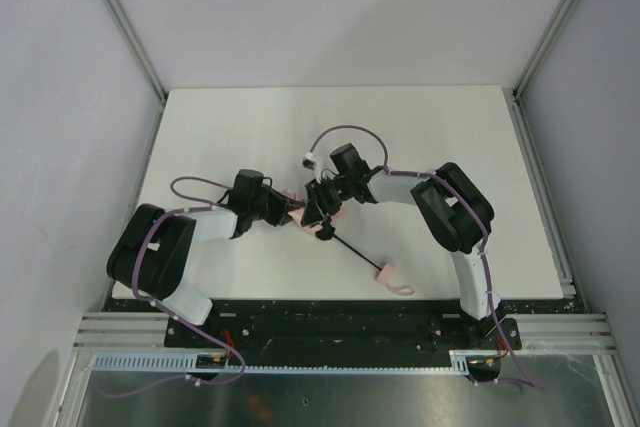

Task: Put away the umbrella

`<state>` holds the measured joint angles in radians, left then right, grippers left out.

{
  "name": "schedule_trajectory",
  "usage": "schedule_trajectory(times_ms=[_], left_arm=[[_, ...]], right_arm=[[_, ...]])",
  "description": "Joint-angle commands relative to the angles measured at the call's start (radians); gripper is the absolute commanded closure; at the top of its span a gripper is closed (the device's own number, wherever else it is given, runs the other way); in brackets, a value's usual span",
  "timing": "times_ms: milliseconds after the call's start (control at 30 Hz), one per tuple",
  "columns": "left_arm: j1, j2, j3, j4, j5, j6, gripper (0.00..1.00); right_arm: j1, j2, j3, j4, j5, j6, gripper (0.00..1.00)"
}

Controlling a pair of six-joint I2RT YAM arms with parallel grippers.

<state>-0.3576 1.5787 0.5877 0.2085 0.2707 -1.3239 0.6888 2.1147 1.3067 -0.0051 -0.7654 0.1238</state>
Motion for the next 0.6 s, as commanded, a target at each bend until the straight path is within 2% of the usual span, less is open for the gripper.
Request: schedule_trajectory(times_ms=[0,67,133,200,333,400,467,567], left_arm=[[-0.032,0.051,-0.053,-0.015,-0.015,0.079,0.99],[-0.033,0.044,-0.063,-0.014,-0.013,0.062,1.00],[-0.033,0.039,-0.070,-0.014,-0.004,0.043,1.00],[-0.031,0.040,-0.072,-0.016,0.008,0.027,1.00],[-0.031,0.042,-0.066,-0.021,0.022,0.010,1.00],[-0.031,0.041,-0.062,-0.026,0.026,0.008,1.00],[-0.031,0.038,-0.059,-0.028,0.031,0.007,1.00],[-0.031,0.023,-0.056,-0.032,0.035,0.011,1.00]], right_arm=[[0.062,-0.051,-0.030,-0.127,0.102,0.014,0.80],[0.090,-0.086,-0.030,-0.157,0.252,0.006,0.57],[0.143,-0.116,-0.030,-0.182,0.427,-0.015,0.40],[0.199,-0.128,-0.027,-0.198,0.598,-0.038,0.31],[0.294,-0.106,-0.019,-0.225,0.910,-0.082,0.24],[0.319,-0.080,-0.016,-0.230,1.014,-0.095,0.24],[0.327,-0.054,-0.015,-0.228,1.085,-0.103,0.32],[0.329,-0.021,-0.015,-0.217,1.132,-0.112,0.66]])
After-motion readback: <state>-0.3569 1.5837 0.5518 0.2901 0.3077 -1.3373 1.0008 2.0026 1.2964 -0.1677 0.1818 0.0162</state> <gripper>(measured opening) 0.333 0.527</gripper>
